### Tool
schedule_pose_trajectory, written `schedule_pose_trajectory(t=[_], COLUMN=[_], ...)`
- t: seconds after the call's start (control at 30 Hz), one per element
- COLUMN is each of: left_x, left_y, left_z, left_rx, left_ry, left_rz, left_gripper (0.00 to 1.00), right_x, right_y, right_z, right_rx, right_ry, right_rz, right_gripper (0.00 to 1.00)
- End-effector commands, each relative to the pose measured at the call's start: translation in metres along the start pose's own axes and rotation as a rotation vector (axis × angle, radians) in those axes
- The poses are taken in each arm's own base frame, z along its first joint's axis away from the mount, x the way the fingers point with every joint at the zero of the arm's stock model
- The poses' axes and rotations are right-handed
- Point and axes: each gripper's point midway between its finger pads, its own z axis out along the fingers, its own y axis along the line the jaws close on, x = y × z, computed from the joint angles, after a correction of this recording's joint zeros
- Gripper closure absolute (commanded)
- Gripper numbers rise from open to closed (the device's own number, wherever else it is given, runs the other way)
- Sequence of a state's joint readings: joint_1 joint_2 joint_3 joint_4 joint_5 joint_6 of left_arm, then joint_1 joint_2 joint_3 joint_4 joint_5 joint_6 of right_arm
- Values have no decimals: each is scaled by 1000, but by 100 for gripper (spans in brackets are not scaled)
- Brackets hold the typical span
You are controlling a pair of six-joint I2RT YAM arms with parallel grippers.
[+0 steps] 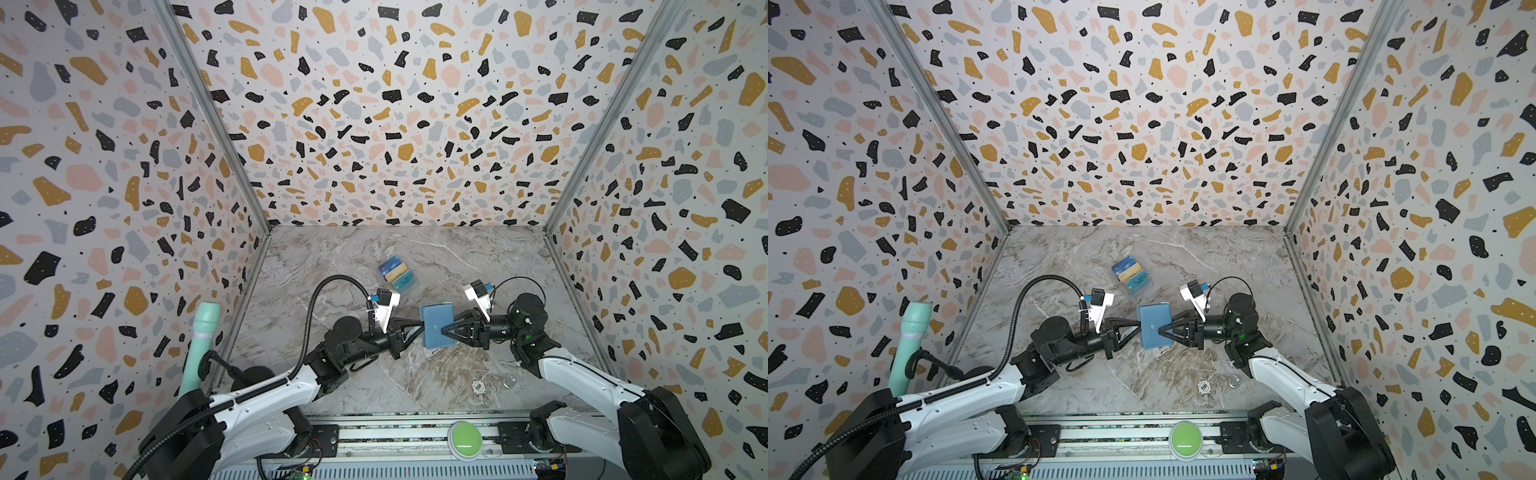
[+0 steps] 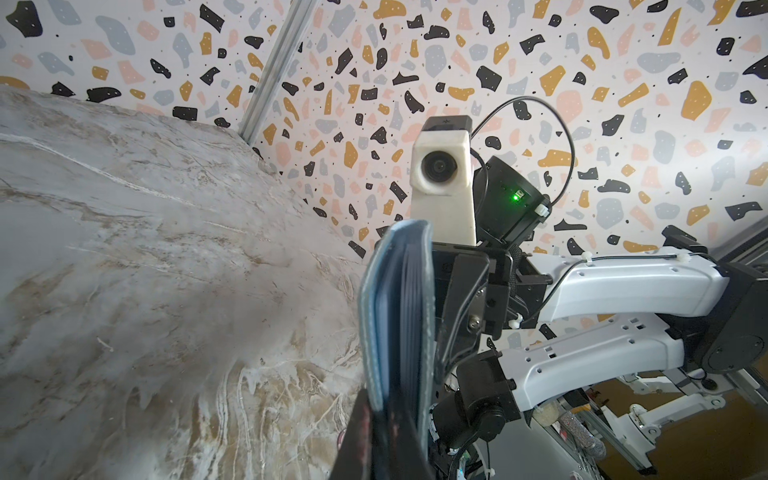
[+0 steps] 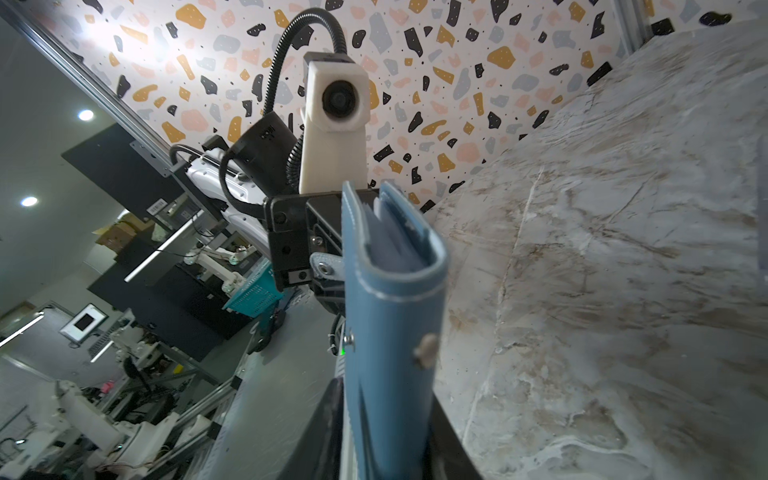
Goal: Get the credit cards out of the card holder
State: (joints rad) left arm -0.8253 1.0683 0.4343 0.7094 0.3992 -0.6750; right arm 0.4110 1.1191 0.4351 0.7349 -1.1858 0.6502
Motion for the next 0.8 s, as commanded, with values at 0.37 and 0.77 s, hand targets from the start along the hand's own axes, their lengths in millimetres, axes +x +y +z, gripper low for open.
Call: schedule_pose_trajectory(t=[0.37,0.77], left_x=[-10,-14], left_y=[50,80], left_z=[-13,-24], left_rx=[-236,-416], left_ry=[-62,-89], left_rz=[-42,-48], left_gripper=[100,100], right_x=[-37,-25], right_y=[-53,-48], right_z=[-15,36], right_rx=[597,823], right_ry=[-52,97], right_rz=[-147,-256], right_gripper=[26,19])
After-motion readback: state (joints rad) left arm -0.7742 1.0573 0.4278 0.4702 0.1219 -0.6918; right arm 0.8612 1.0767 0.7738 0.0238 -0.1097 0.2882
